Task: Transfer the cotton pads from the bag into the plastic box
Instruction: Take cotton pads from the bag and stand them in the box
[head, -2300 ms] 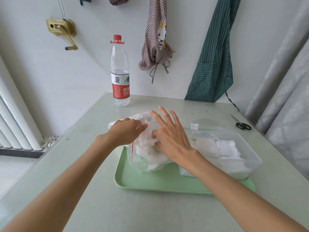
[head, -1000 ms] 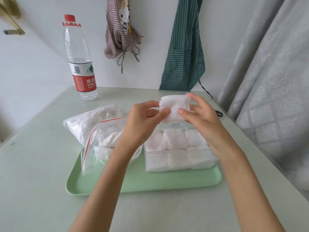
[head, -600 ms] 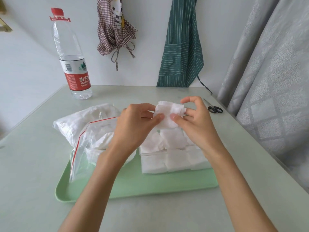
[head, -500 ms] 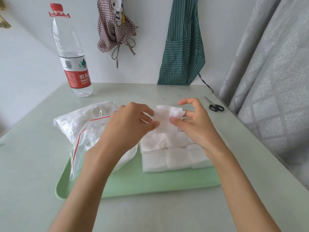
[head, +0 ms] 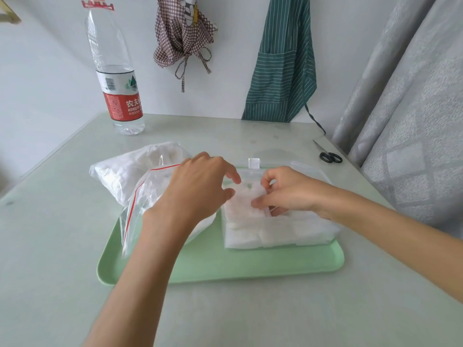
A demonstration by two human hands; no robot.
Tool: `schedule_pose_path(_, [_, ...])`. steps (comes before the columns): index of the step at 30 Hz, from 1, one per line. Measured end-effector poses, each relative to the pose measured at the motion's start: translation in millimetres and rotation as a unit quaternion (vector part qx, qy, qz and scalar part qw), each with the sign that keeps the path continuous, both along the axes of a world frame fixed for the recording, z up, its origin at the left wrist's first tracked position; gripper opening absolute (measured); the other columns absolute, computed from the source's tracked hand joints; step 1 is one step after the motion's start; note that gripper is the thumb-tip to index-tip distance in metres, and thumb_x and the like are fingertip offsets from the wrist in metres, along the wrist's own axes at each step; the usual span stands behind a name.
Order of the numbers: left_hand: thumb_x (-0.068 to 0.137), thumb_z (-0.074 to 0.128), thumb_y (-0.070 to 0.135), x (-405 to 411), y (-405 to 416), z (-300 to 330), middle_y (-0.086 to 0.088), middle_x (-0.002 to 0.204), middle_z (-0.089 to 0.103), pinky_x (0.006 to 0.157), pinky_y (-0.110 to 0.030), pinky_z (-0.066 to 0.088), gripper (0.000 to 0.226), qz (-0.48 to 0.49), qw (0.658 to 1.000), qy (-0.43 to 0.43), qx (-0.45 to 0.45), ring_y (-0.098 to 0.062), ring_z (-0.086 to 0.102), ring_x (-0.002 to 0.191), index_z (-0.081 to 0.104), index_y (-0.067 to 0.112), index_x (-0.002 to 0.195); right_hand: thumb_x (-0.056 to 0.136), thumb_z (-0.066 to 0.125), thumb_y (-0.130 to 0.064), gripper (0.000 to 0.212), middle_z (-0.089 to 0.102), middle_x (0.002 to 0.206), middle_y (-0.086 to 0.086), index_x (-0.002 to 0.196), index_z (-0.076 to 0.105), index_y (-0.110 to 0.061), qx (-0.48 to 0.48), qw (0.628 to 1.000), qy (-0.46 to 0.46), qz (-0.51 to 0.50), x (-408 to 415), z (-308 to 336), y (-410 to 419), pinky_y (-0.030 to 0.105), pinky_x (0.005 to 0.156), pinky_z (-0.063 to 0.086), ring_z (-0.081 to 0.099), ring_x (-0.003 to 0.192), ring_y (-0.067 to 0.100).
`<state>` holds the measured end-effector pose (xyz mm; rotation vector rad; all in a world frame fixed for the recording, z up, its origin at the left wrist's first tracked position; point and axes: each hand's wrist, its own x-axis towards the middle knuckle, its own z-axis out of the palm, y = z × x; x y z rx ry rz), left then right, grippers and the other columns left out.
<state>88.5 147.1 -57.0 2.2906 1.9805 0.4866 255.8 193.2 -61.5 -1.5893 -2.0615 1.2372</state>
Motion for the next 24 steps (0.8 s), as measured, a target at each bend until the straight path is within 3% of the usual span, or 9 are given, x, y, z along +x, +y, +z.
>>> schedule_pose_path(3, [0.089,0.06,0.034,-3.4,0.1,0.7,0.015,0.109,0.061,0.081,-0.026,0.034,0.022,-0.004,1.0,-0.018,0.011,-0.012,0.046,0.113,0.063,0.038,0.11,0.076,0.076,-0.018,0.029,0.055,0.074,-0.001,0.076,0.047,-0.02,0.018,0.997,-0.066,0.029,-0.4,-4.2,1.6,0.021,0.058,0.046,0.054,0.058,0.013])
schedule_pose_path(5, [0.09,0.059,0.033,-5.2,-0.6,1.3,0.02,0.094,0.052,0.076,-0.023,0.03,0.021,-0.006,0.999,-0.031,0.025,-0.01,0.048,0.111,0.063,0.038,0.11,0.076,0.077,-0.024,0.027,0.054,0.068,-0.006,0.074,0.05,-0.022,0.043,0.991,-0.109,0.069,-0.8,-4.8,2.7,0.02,0.055,0.038,0.05,0.056,0.01])
schedule_pose_path(9, [0.089,0.06,0.032,-6.7,0.2,1.5,0.022,0.089,0.044,0.074,-0.021,0.029,0.02,-0.01,0.998,-0.045,0.036,-0.007,0.05,0.108,0.063,0.038,0.108,0.078,0.074,-0.023,0.018,0.055,0.049,-0.013,0.072,0.057,-0.024,0.099,0.964,-0.161,0.186,-4.6,3.0,4.5,0.013,0.049,0.036,0.048,0.044,-0.001])
schedule_pose_path(12, [0.089,0.06,0.032,-9.0,0.2,1.5,0.022,0.093,0.053,0.075,-0.022,0.031,0.019,-0.01,0.998,-0.06,0.032,-0.007,0.051,0.108,0.063,0.039,0.106,0.08,0.071,-0.03,0.007,0.064,0.061,-0.005,0.085,0.067,-0.028,0.159,0.916,-0.228,0.288,-7.4,20.6,10.1,0.01,0.051,0.038,0.053,0.047,0.003])
schedule_pose_path(14, [0.087,0.061,0.031,-12.2,0.2,2.0,0.021,0.101,0.06,0.077,-0.024,0.035,0.018,-0.01,0.997,-0.072,0.029,-0.006,0.052,0.106,0.064,0.039,0.103,0.08,0.07,-0.038,0.013,0.06,0.062,-0.006,0.092,0.07,-0.035,0.25,0.873,-0.265,0.324,-6.3,34.2,17.9,0.016,0.054,0.039,0.053,0.053,0.004])
schedule_pose_path(17, [0.085,0.065,0.028,-16.5,-0.7,5.3,0.022,0.095,0.06,0.075,-0.024,0.038,0.016,-0.01,0.996,-0.088,0.024,-0.004,0.055,0.097,0.066,0.039,0.096,0.085,0.063,-0.043,0.023,0.048,0.061,-0.007,0.108,0.064,-0.047,0.372,0.788,-0.301,0.388,-8.3,40.9,22.5,0.019,0.052,0.028,0.044,0.058,0.005])
schedule_pose_path(19, [0.082,0.068,0.028,-17.2,-1.9,7.9,0.022,0.088,0.063,0.074,-0.025,0.042,0.014,-0.008,0.995,-0.095,0.022,-0.005,0.056,0.09,0.067,0.038,0.091,0.089,0.057,-0.044,0.033,0.049,0.067,-0.003,0.121,0.054,-0.052,0.382,0.748,-0.31,0.445,-10.5,33.5,20.6,0.02,0.051,0.025,0.042,0.061,0.01])
schedule_pose_path(21, [0.08,0.07,0.03,-17.7,-4.2,9.8,0.018,0.081,0.066,0.077,-0.028,0.046,0.009,0.012,0.995,-0.101,0.021,-0.007,0.057,0.086,0.069,0.034,0.087,0.092,0.053,-0.039,0.038,0.054,0.072,0.001,0.126,0.048,-0.053,0.362,0.733,-0.325,0.475,-12.4,23.2,18.3,0.022,0.051,0.025,0.045,0.064,0.013])
schedule_pose_path(24, [0.079,0.07,0.028,-18.8,-7.4,10.9,0.008,0.069,0.07,0.077,-0.032,0.052,0.005,0.053,0.992,-0.112,-0.006,-0.01,0.065,0.077,0.071,0.028,0.083,0.091,0.049,-0.021,0.045,0.053,0.074,0.002,0.125,0.052,-0.049,0.338,0.745,-0.316,0.481,-11.4,7.4,18.8,0.026,0.05,0.024,0.044,0.065,0.02])
